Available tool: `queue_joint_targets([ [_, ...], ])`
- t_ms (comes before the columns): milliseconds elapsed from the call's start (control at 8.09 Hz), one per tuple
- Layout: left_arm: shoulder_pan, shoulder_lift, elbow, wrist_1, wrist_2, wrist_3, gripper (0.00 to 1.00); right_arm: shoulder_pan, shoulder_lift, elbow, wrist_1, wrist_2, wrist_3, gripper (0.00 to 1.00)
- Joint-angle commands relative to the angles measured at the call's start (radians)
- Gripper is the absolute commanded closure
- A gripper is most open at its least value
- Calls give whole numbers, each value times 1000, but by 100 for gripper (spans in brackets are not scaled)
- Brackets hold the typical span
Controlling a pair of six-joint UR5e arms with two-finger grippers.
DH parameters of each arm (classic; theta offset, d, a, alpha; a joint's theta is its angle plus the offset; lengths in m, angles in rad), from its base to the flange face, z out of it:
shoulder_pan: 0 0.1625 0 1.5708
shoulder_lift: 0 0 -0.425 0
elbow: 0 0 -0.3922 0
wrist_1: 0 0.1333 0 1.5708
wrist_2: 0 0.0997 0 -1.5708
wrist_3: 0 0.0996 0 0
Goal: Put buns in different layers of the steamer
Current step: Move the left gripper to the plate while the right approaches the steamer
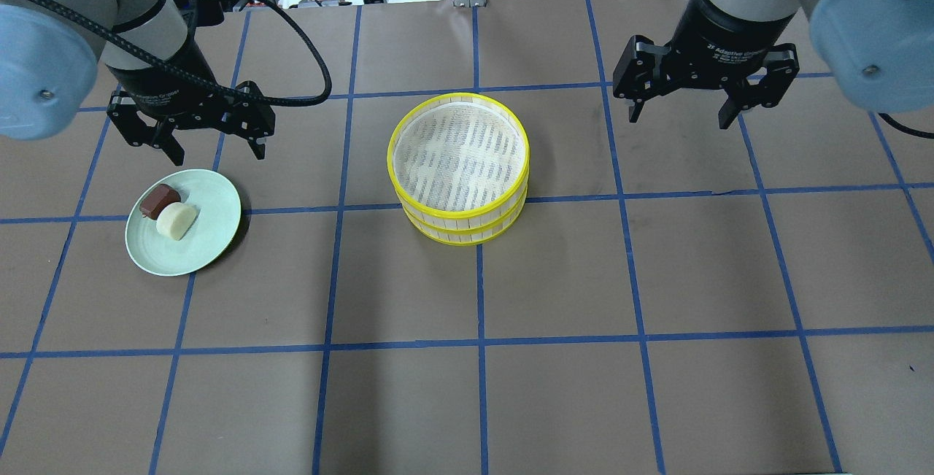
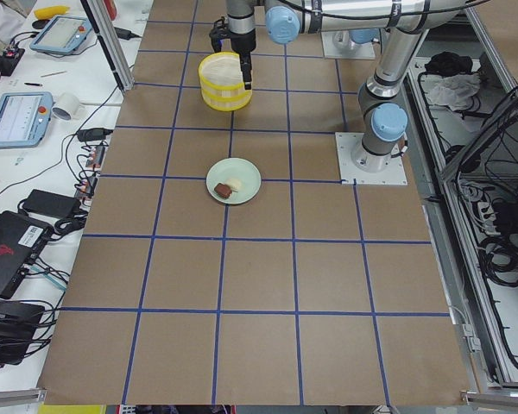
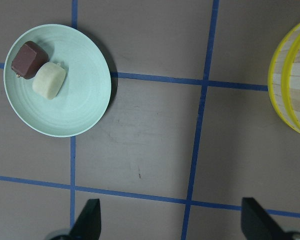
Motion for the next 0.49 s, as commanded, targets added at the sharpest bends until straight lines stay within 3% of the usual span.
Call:
queue_joint_targets([
  [0, 0, -3, 0, 0, 2, 8, 0, -2, 0, 0, 1, -1, -3, 0],
  [247, 24, -2, 6, 4, -3, 24, 0, -2, 0, 0, -2, 2, -3, 0],
  [371, 56, -11, 6, 9, -7, 131, 0, -2, 2, 0, -6, 2, 0, 0],
])
